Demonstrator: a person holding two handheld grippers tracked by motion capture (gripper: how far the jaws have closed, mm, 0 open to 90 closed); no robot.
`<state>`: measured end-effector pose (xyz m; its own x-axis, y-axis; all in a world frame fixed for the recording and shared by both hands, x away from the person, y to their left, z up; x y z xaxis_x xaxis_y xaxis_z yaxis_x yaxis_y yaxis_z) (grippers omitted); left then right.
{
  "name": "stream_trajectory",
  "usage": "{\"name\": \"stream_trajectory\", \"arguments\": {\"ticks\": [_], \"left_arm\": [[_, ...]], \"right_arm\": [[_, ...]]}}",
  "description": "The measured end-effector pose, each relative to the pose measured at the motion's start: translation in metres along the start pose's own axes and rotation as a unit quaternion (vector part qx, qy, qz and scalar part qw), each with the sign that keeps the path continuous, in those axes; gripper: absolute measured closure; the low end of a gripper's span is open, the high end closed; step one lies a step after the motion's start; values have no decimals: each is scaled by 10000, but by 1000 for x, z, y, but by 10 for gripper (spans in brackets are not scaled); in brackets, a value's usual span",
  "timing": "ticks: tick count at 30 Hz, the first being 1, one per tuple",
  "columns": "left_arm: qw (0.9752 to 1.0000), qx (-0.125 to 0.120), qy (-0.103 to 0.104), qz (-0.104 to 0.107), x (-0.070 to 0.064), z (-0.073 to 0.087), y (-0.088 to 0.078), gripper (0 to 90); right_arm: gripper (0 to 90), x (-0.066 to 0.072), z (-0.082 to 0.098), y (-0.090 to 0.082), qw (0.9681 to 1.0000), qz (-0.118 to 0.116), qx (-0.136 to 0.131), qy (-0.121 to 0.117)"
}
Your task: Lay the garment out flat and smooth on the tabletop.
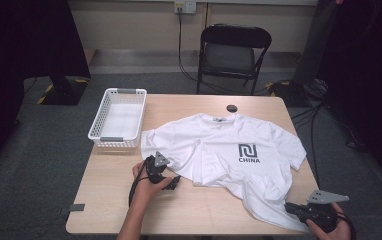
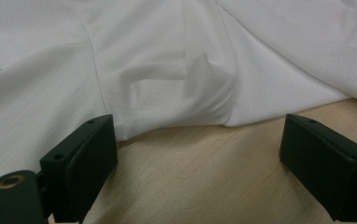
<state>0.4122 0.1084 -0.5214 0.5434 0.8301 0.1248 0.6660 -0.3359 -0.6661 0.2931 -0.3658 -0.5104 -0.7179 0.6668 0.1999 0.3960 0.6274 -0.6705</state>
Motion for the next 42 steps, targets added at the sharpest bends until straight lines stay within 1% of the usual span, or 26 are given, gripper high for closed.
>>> {"name": "stream_trajectory", "arguments": {"ticks": [5, 9, 10, 11, 12, 13, 15, 16, 19, 21, 23, 24, 25, 26, 27, 28, 29, 30, 31, 34, 37, 39, 42], "left_arm": [[10000, 1, 6, -1, 0, 0, 0, 108], [10000, 4, 11, -3, 0, 0, 0, 108], [10000, 3, 6, -4, 0, 0, 0, 108], [10000, 4, 9, -3, 0, 0, 0, 108], [10000, -1, 8, -2, 0, 0, 0, 108], [10000, 4, 5, -4, 1, 0, 0, 108], [10000, 6, 6, -6, 1, 0, 0, 108], [10000, 6, 5, -6, 1, 0, 0, 107], [10000, 7, 7, -5, 1, 0, 0, 107], [10000, 7, 7, -5, 1, 0, 0, 107], [10000, 5, 2, -5, 1, 0, 0, 107], [10000, 9, 9, -5, 1, 0, 0, 107], [10000, 8, 9, -4, 1, 0, 0, 107], [10000, 7, 10, -2, 1, 0, 0, 107], [10000, 3, 11, 2, 1, 0, 0, 107], [10000, 2, 8, 2, 1, 0, 0, 107], [10000, 1, 3, 0, 1, 0, 1, 107], [10000, 3, 2, -3, 1, 0, 1, 107], [10000, 3, -8, -3, 1, 0, 1, 107], [10000, 3, -8, -4, 1, 0, 1, 107], [10000, 1, -9, -5, 2, 0, 1, 107], [10000, -1, -9, -6, 2, 0, 1, 107], [10000, -2, -8, -2, 2, 0, 1, 107]], "right_arm": [[858, 1, 13, -12, 9998, -95, -69, 168], [854, 0, 22, -23, 9997, -53, -91, 239], [847, 1, 23, -26, 9995, -78, -99, 273], [819, 1, 24, -28, 9995, -69, -125, 293], [772, 1, 24, -30, 9995, -12, -157, 286], [754, 1, 23, -31, 9996, 32, -188, 218], [697, 3, 16, -33, 9993, 68, -353, 102], [714, 5, 11, -32, 9992, 45, -409, 9], [642, 14, -8, -26, 9982, 15, -509, -330], [624, 19, -20, -17, 9978, -29, -417, -524], [613, 20, -27, -5, 9976, -34, -217, -659], [614, 19, -28, 1, 9976, -39, -107, -684], [628, 17, -27, 7, 9978, -53, -14, -656], [666, 15, -26, 10, 9980, -79, 75, -619], [727, 14, -24, 12, 9980, -107, 124, -611], [813, 13, -21, 13, 9979, -132, 202, -599], [869, 12, -19, 12, 9978, -128, 238, -599], [891, 10, -17, 9, 9979, -134, 205, -595], [899, 8, -15, 4, 9981, -150, 168, -578], [900, 1, -12, -14, 9987, 1, 31, -509], [900, -10, -8, -30, 9989, 171, -28, -431], [900, -20, -3, -36, 9990, 255, -28, -359], [888, -30, 6, -38, 9995, 285, -57, -129]]}}
Point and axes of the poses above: each handheld gripper's, and its own axes: y roughly forward along the jaws, z roughly out of its underside, x roughly to its left, the point moved 3 cm from there along y, roughly forward along the jaws, and after that the axes turned 10 degrees about -z, right-handed, at the moved point
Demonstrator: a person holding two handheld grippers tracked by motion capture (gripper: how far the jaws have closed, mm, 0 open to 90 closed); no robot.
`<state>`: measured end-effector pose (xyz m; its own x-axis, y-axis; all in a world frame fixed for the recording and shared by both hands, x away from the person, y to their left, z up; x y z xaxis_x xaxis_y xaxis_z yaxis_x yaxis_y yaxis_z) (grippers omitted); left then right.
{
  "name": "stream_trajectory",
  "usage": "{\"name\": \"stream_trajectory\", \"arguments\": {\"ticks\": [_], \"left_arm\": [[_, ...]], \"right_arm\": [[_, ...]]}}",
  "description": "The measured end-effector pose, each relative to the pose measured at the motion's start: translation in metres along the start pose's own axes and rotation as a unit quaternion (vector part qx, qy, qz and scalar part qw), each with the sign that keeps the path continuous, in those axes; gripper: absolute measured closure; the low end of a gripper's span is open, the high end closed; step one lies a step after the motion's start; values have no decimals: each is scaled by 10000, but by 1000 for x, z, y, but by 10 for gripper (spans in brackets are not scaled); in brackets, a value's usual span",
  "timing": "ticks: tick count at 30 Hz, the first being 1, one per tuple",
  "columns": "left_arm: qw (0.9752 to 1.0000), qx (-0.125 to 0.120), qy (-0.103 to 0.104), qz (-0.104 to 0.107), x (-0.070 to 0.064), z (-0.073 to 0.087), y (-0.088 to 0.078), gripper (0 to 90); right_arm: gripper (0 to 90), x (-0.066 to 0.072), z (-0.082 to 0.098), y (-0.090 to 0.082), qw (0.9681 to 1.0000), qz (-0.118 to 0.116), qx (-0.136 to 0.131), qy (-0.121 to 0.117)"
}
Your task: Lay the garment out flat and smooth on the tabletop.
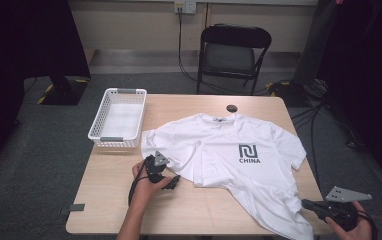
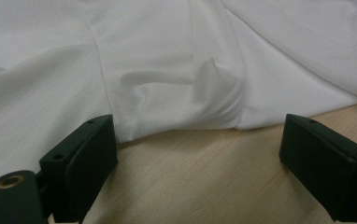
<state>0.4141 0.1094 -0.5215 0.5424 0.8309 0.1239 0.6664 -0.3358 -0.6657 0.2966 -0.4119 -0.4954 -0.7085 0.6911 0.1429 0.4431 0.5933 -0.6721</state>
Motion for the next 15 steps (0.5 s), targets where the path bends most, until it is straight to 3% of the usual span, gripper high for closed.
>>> {"name": "stream_trajectory", "arguments": {"ticks": [3, 8, 9, 10, 11, 12, 15], "left_arm": [[10000, -1, -3, -2, 0, 0, 0, 107], [10000, 0, -3, -2, 0, 0, 0, 107], [10000, 0, -3, -2, 0, 0, 0, 107], [10000, 0, -3, -2, 0, 0, 0, 107], [10000, -1, -5, -1, 0, 0, 0, 107], [10000, 0, -5, 2, 0, 0, 0, 107], [10000, -1, -5, 1, 0, 0, 0, 107]], "right_arm": [[843, -2, 4, 0, 9999, 151, -11, 80], [769, 7, -6, -2, 9995, 108, -299, 3], [716, 12, -12, 0, 9992, -20, -395, -25], [723, 21, -22, 4, 9983, -220, -508, -171], [723, 21, -22, 4, 9983, -220, -508, -171], [687, 32, -32, 13, 9966, -506, -584, -285], [648, 42, -39, 27, 9955, -712, -464, -426]]}}
Point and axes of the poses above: each handheld gripper's, and its own axes: y roughly forward along the jaws, z roughly out of its underside, x roughly to its left, the point moved 3 cm from there along y, roughly forward along the jaws, and after that the axes turned 10 degrees about -z, right-handed, at the moved point
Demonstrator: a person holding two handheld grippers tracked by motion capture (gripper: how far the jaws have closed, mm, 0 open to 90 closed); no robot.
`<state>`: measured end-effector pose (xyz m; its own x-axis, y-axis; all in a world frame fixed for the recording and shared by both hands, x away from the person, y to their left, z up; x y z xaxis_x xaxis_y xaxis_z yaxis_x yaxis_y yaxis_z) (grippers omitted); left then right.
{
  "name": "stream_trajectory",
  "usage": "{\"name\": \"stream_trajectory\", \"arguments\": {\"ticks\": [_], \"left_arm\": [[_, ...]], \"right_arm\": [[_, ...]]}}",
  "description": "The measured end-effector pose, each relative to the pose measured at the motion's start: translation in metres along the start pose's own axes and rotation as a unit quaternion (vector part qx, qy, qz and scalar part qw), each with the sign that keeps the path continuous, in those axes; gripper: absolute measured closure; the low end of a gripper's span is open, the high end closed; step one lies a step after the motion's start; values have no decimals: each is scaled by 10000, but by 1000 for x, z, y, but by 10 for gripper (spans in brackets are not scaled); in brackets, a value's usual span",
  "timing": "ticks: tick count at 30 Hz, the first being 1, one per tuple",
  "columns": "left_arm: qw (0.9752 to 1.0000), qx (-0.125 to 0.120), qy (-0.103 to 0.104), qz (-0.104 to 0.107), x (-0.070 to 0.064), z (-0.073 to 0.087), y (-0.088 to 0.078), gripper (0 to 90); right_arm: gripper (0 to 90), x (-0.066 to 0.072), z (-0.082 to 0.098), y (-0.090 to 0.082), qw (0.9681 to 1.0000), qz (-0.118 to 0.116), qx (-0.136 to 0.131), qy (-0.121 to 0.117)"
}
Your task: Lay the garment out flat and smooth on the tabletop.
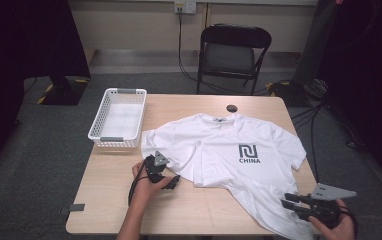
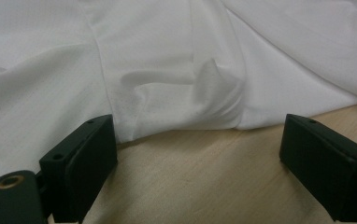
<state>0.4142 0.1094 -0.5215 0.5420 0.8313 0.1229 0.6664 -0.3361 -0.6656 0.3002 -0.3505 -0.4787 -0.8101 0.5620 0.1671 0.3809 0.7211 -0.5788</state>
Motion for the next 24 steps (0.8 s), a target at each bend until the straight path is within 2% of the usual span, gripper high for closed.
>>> {"name": "stream_trajectory", "arguments": {"ticks": [1, 2, 5, 8, 10, 13, 14, 15, 16, 22, 23, 24], "left_arm": [[10000, 1, 2, 0, 0, 0, 0, 107], [10000, 1, 2, 0, 0, 0, 0, 107], [10000, 1, 2, 0, 0, 0, 0, 107], [10000, 0, 2, 1, 0, 0, 0, 107], [10000, -1, 0, 1, 0, 0, 0, 107], [10000, 1, 1, 1, 0, 0, 0, 107], [10000, 1, 3, -2, 0, 0, 0, 107], [10000, 0, 3, 0, 0, 0, 0, 107], [10000, 2, 4, -2, 0, 0, 0, 107], [10000, 0, 2, 1, 0, 0, 0, 107], [10000, 1, 3, -1, 0, 0, 0, 107], [10000, 1, 3, 1, 0, 0, 0, 107]], "right_arm": [[643, 4, -2, 17, 9998, -122, 172, -74], [643, 4, -2, 17, 9998, -122, 172, -74], [634, 3, -1, 37, 9990, -263, 353, -30], [629, 3, 3, 49, 9980, -199, 600, -77], [640, 3, 6, 52, 9975, -147, 686, -76], [706, 2, 8, 51, 9981, -138, 601, -30], [759, 2, 9, 50, 9982, -112, 581, -40], [859, 4, 10, 49, 9980, -138, 613, -68], [876, 5, 11, 48, 9978, -182, 632, -61], [888, 20, 14, 46, 9959, -396, 776, -232], [888, 27, 16, 44, 9946, -553, 838, -271], [888, 27, 16, 44, 9946, -553, 838, -271]]}}
Point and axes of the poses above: each handheld gripper's, and its own axes: y roughly forward along the jaws, z roughly out of its underside, x roughly to its left, the point moved 3 cm from there along y, roughly forward along the jaws, and after that the axes turned 10 degrees about -z, right-handed, at the moved point
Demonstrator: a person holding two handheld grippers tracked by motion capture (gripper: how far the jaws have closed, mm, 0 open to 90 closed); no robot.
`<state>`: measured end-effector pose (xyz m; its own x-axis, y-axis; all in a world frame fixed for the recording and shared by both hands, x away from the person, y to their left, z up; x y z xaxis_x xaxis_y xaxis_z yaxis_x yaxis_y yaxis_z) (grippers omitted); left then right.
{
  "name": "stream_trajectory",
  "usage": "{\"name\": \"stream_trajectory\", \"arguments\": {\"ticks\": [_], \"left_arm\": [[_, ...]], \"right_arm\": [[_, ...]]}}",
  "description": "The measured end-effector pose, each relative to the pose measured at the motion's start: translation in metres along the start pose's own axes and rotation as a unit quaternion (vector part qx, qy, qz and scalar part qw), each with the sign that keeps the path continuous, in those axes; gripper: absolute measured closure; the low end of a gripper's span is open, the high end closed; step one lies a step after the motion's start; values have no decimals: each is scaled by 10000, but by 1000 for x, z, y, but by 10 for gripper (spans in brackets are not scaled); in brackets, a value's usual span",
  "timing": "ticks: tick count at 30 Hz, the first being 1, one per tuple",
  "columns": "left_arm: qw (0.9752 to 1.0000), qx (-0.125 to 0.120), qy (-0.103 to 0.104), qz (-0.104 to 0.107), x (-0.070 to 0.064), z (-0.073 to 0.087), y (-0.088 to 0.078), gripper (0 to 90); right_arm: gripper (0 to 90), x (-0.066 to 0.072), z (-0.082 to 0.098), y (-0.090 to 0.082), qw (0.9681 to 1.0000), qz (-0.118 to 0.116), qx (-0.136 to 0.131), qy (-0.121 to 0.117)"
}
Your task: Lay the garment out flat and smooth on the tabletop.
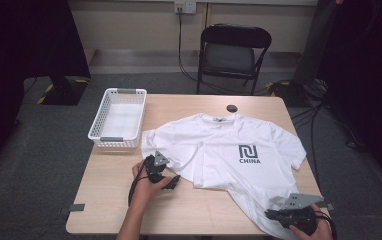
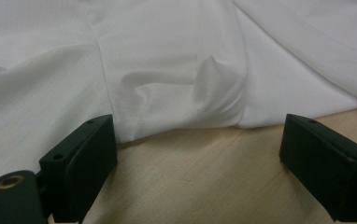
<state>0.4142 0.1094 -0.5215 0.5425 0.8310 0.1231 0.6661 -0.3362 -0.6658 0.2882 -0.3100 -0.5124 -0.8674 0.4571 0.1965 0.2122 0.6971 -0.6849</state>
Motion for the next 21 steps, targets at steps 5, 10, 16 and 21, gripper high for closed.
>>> {"name": "stream_trajectory", "arguments": {"ticks": [5, 10, 16, 21], "left_arm": [[10000, -1, -1, 0, 0, 0, 0, 107], [10000, 0, -2, 0, 0, 0, 0, 107], [10000, -8, -9, 3, 0, 0, 0, 106], [10000, -2, 4, 2, 0, 0, 0, 106]], "right_arm": [[876, 13, 6, -3, 9994, -341, 85, -69], [753, 9, 2, -23, 9994, -52, -325, 47], [678, -7, -4, -21, 9995, 261, -194, 22], [755, -13, 2, -6, 9992, 405, -55, -22]]}}
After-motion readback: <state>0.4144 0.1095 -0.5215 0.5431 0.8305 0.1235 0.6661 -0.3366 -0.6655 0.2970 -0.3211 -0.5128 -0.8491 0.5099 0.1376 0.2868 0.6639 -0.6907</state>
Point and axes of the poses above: each handheld gripper's, and its own axes: y roughly forward along the jaws, z roughly out of its underside, x roughly to its left, the point moved 3 cm from there along y, roughly forward along the jaws, and after that the axes turned 10 degrees about -z, right-handed, at the moved point
